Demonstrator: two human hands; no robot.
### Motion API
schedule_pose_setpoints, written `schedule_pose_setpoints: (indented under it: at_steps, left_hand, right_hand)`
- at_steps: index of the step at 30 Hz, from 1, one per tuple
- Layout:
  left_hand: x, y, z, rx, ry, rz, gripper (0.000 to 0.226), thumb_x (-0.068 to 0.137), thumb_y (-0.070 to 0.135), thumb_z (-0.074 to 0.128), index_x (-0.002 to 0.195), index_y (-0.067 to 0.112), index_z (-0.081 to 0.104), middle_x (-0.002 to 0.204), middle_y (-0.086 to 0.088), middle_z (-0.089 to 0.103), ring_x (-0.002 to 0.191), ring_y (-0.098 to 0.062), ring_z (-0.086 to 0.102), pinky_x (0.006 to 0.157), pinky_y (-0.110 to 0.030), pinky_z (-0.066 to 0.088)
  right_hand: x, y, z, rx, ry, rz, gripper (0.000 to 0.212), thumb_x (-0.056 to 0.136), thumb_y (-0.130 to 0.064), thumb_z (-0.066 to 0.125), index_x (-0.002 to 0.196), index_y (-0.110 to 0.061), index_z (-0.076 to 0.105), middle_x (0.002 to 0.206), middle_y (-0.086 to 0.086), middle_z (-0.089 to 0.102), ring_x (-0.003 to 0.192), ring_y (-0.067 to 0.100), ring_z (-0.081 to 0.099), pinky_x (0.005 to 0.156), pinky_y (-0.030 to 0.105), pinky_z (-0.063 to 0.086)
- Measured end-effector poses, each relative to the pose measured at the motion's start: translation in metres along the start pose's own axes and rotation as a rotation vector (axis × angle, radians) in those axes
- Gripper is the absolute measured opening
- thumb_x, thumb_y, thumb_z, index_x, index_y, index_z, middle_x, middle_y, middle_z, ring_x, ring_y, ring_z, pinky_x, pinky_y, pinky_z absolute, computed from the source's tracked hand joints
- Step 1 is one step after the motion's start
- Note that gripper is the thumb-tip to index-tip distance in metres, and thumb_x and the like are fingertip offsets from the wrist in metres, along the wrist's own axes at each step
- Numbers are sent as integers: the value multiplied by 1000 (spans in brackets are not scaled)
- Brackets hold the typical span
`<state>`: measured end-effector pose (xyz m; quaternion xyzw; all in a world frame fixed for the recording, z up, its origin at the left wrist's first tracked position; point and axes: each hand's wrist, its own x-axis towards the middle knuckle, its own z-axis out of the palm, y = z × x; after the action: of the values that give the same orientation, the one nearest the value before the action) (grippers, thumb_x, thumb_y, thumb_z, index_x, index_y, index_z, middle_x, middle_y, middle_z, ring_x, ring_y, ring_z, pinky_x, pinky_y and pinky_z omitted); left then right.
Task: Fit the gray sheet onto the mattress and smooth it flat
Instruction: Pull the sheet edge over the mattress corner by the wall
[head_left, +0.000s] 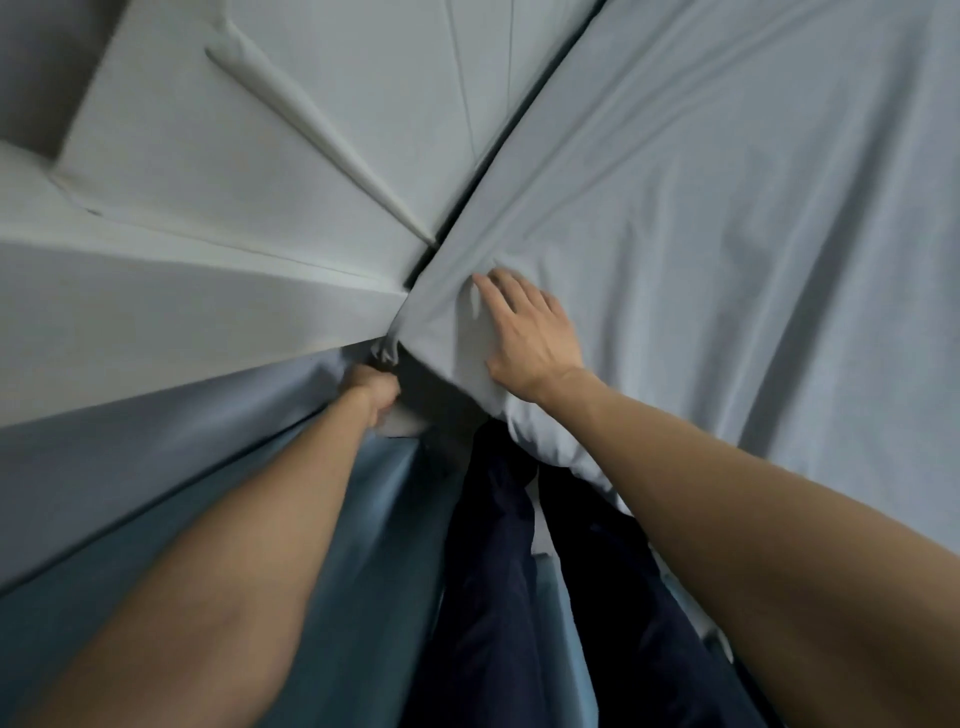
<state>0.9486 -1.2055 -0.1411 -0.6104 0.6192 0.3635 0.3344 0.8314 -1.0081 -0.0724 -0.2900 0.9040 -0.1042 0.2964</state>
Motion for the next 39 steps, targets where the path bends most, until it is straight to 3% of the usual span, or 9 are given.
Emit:
schedule_pose_setpoints:
  at_steps: [3, 7, 12, 17, 21, 29, 33, 39]
  left_hand:
    - [-51, 5, -12, 321, -81, 135, 16, 75, 16, 68, 86, 4, 65, 86, -15, 69, 81, -31, 70, 61, -31, 52]
    - [-136, 40, -13, 242, -281, 319, 6, 83, 14, 62, 77, 15, 63, 77, -11, 64, 65, -23, 62, 57, -25, 37]
    - [-233, 114, -26, 271, -226, 685, 15, 82, 13, 61, 67, 19, 61, 68, -1, 63, 75, -25, 64, 72, -34, 51]
    - [-339, 164, -23, 532, -176, 958, 6, 85, 20, 61, 84, 18, 67, 79, -2, 65, 89, -28, 66, 82, -35, 52]
    - [-414, 174, 18, 746, -139, 1119, 14, 87, 21, 61, 96, 15, 70, 99, -9, 71, 97, -26, 65, 88, -36, 52]
    - [-551, 167, 131, 1020, -141, 1366, 21, 88, 25, 59, 103, 17, 69, 108, -6, 70, 104, -26, 63, 84, -31, 49]
    - [-613, 186, 152, 1096, -113, 1471, 21, 86, 28, 60, 103, 19, 68, 110, -6, 70, 104, -27, 63, 88, -34, 51]
    - [-687, 254, 163, 1096, -87, 1618, 28, 89, 27, 59, 113, 15, 65, 114, -8, 68, 107, -28, 62, 88, -32, 48]
  right_hand:
    - [-17, -10, -29, 63, -3, 104, 82, 75, -20, 62, 149, -17, 27, 153, 3, 31, 139, 25, 32, 111, 36, 29]
    - [-54, -20, -89, 159, 10, 229, 63, 80, -23, 58, 140, -16, 38, 142, 4, 41, 126, 29, 45, 97, 39, 39]
    - [-119, 0, -172, 356, 0, 485, 62, 86, -31, 57, 143, -15, 40, 145, 6, 41, 128, 28, 48, 96, 40, 45]
    - [-214, 47, -224, 500, 33, 684, 62, 88, -34, 57, 146, -17, 42, 142, 9, 51, 128, 30, 50, 102, 40, 45]
    - [-297, 86, -239, 614, 106, 813, 58, 89, -30, 61, 141, -9, 48, 138, 15, 56, 127, 33, 52, 103, 38, 44]
    - [-452, 147, -243, 707, 221, 1026, 54, 88, -24, 59, 139, -10, 49, 138, 12, 55, 123, 31, 54, 98, 37, 47]
    - [-513, 183, -282, 671, 246, 1099, 49, 88, -24, 59, 136, -12, 53, 135, 9, 56, 120, 29, 56, 98, 38, 48]
    - [-559, 214, -363, 678, 475, 1174, 57, 87, -31, 59, 142, -19, 48, 144, 4, 52, 127, 27, 52, 104, 40, 45]
